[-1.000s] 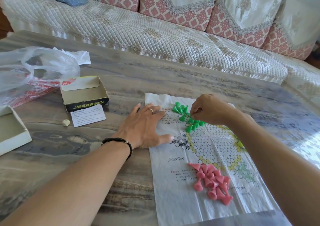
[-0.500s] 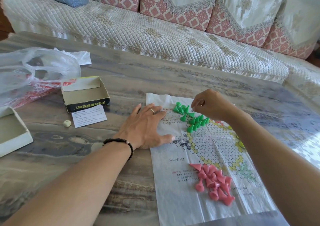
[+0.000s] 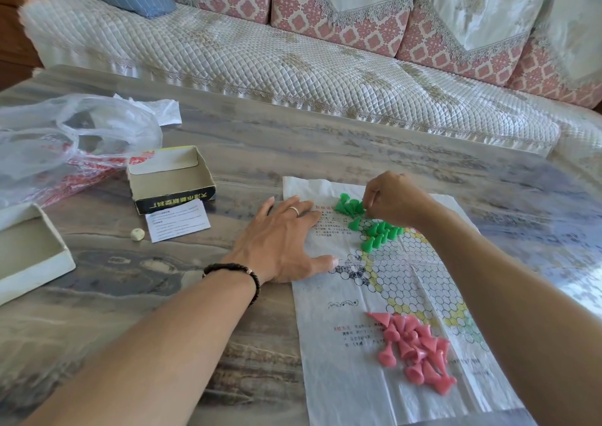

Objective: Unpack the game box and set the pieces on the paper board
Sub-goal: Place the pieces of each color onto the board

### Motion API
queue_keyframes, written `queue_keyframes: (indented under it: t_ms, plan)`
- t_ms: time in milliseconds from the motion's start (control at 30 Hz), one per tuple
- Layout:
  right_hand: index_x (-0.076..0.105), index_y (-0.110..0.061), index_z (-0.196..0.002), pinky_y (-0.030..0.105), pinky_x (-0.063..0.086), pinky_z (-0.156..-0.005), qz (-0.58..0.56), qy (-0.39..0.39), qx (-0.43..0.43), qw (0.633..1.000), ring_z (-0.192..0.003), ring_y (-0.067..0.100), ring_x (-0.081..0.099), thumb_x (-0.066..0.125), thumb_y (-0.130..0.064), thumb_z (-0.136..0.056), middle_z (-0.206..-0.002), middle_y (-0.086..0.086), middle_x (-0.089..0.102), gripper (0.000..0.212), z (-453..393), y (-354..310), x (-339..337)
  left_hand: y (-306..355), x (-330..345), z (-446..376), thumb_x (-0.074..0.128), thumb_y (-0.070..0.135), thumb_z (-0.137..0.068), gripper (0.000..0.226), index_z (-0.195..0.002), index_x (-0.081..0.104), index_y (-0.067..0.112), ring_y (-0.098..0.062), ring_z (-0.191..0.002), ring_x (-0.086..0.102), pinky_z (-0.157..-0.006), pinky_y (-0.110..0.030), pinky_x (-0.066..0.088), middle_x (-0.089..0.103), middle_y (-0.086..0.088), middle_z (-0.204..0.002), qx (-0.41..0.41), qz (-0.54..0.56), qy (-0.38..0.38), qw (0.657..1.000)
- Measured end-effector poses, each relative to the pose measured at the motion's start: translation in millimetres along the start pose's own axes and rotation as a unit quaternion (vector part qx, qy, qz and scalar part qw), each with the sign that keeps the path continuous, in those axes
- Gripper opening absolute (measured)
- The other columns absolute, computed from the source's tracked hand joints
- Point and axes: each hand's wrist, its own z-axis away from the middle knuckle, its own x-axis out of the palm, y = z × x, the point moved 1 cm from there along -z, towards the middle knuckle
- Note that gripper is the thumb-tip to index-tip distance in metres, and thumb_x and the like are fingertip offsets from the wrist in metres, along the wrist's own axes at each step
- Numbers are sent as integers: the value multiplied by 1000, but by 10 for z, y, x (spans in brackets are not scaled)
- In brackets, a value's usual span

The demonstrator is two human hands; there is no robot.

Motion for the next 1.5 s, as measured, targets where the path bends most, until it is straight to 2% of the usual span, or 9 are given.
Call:
queue_keyframes:
  t_ms: [233, 433, 767, 833, 933, 1000, 1167, 1333, 1500]
  plan:
    - [68, -13, -101, 22, 49, -62, -6, 41, -21, 999, -69, 10, 60, 51, 1, -86, -83, -6, 64, 27, 83, 41, -129, 6, -9, 8, 43, 77, -79, 92, -151, 22, 24, -13, -147, 3, -120, -45, 0, 14, 4, -160, 2, -1, 1, 1000]
    - [71, -11, -94, 8, 40, -61, -71, 55, -47, 995, -72, -2, 58, 59, -4, -89, -78, -11, 62, 14, 207, -82, -284, 7, -20, 8, 43, 76, -80, 92, -152, 20, 24, -13, -147, 3, -120, -45, -1, 14, 4, -160, 4, 2, -3, 1000]
    - [72, -14, -83, 30, 58, -71, -87, 46, -48, 994, -73, 14, 68, 70, -9, -82, -76, -3, 71, 5, 359, -133, -274, 20, -29, 18, 44, 75, -80, 89, -151, 22, 25, -13, -148, 2, -119, -44, -2, 14, 4, -160, 3, 6, -3, 1000]
    - [73, -15, -84, 25, 58, -69, -62, 36, -52, 996, -71, 10, 68, 68, -8, -83, -76, -5, 71, 9, 372, -137, -251, 23, -29, 20, 44, 75, -81, 89, -151, 23, 25, -13, -148, 2, -119, -44, -2, 15, 4, -160, 2, 8, -3, 1000]
    - [74, -16, -86, 3, 47, -59, -30, 16, -64, 997, -68, -4, 64, 67, -9, -84, -75, -10, 70, 11, 407, -177, -225, 18, -28, 18, 43, 76, -80, 89, -151, 23, 26, -13, -148, 2, -119, -45, -2, 15, 4, -160, 1, 6, -1, 1000]
    - [75, -15, -85, -1, 43, -56, -21, 3, -72, 997, -67, -8, 61, 67, -9, -84, -73, -13, 67, 11, 430, -202, -217, 17, -27, 15, 43, 76, -80, 88, -150, 23, 26, -13, -148, 2, -119, -45, -2, 14, 4, -160, 1, 4, -3, 1000]
    - [75, -18, -82, 3, 36, -61, 27, -39, -79, 996, -64, -9, 57, 66, -10, -83, -66, -22, 61, 12, 441, -241, -209, 19, -19, 15, 43, 76, -80, 88, -150, 25, 26, -12, -147, 1, -119, -44, -2, 15, 5, -160, -2, 6, -3, 1000]
    - [74, -18, -79, 13, 44, -63, 34, -51, -76, 995, -63, -10, 56, 66, -10, -82, -63, -23, 59, 12, 414, -259, -191, 10, -15, 13, 43, 77, -80, 87, -149, 27, 27, -11, -147, 1, -119, -44, -3, 15, 5, -160, -2, 4, 1, 1000]
    - [75, -16, -83, 7, 41, -58, 43, -65, -72, 994, -66, -9, 58, 67, -10, -83, -66, -20, 61, 10, 378, -231, -140, 14, -15, 11, 42, 77, -80, 87, -149, 26, 27, -12, -147, 1, -119, -45, -3, 14, 5, -160, -3, 0, -3, 1000]
